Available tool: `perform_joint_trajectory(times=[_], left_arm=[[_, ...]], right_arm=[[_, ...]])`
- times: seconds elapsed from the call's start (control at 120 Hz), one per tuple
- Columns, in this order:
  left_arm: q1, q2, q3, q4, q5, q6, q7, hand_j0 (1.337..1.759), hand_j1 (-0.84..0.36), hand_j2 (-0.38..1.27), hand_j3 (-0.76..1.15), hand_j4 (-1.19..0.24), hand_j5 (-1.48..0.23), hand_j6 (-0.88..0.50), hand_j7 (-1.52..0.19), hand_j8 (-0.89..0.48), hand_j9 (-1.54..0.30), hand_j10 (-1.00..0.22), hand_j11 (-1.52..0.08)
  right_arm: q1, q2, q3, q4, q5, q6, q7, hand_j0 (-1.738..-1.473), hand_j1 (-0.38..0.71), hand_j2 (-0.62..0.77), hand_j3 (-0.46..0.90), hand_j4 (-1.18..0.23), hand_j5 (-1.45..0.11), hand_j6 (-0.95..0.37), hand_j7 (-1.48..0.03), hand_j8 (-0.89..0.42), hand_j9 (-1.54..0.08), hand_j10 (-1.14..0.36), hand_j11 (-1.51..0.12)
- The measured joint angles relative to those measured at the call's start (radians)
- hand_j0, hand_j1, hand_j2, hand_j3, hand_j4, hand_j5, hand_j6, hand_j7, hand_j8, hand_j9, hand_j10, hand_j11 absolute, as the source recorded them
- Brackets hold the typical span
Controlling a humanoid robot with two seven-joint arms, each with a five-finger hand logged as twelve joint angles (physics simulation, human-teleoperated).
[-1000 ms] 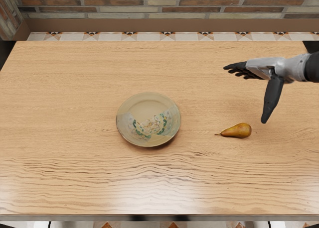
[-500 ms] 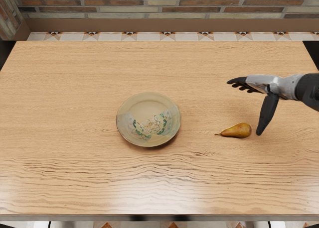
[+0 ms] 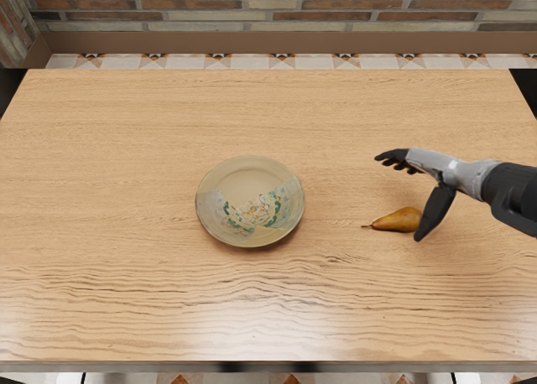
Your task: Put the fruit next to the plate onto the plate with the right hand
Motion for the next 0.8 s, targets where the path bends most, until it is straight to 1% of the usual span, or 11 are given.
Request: perform_joint_trajectory(times=[0.225, 0.392, 0.617, 0.8], left_arm=[[0.000, 0.000, 0.000, 0.000, 0.000, 0.000, 0.000, 1.658, 0.32, 0.00, 0.00, -0.02, -0.03, -0.02, -0.03, -0.02, -0.03, -0.02, -0.03], [0.000, 0.000, 0.000, 0.000, 0.000, 0.000, 0.000, 1.658, 0.32, 0.00, 0.00, -0.02, -0.03, -0.02, -0.03, -0.02, -0.03, -0.02, -0.03], [0.000, 0.000, 0.000, 0.000, 0.000, 0.000, 0.000, 1.658, 0.32, 0.00, 0.00, -0.02, -0.03, -0.02, -0.03, -0.02, -0.03, -0.02, -0.03], [-0.001, 0.000, 0.000, 0.000, 0.000, 0.000, 0.000, 1.658, 0.32, 0.00, 0.00, -0.02, -0.03, -0.02, -0.03, -0.02, -0.03, -0.02, -0.03]], right_arm=[[-0.027, 0.005, -0.001, 0.001, -0.042, -0.011, 0.003, -1.658, 0.00, -0.05, 0.00, -0.30, -0.38, -0.30, -0.38, -0.30, -0.38, -0.29, -0.38], [-0.039, 0.014, -0.001, 0.001, -0.056, -0.018, 0.002, -1.658, 0.09, -0.07, 0.00, -0.37, -0.48, -0.38, -0.48, -0.37, -0.48, -0.37, -0.48], [-0.044, 0.025, -0.005, -0.001, -0.059, -0.020, -0.009, -1.658, 0.15, -0.08, 0.00, -0.42, -0.54, -0.42, -0.54, -0.42, -0.54, -0.42, -0.54], [-0.060, 0.027, -0.007, -0.001, -0.078, -0.040, -0.019, -1.658, 0.15, -0.08, 0.00, -0.42, -0.54, -0.42, -0.54, -0.42, -0.54, -0.42, -0.54]])
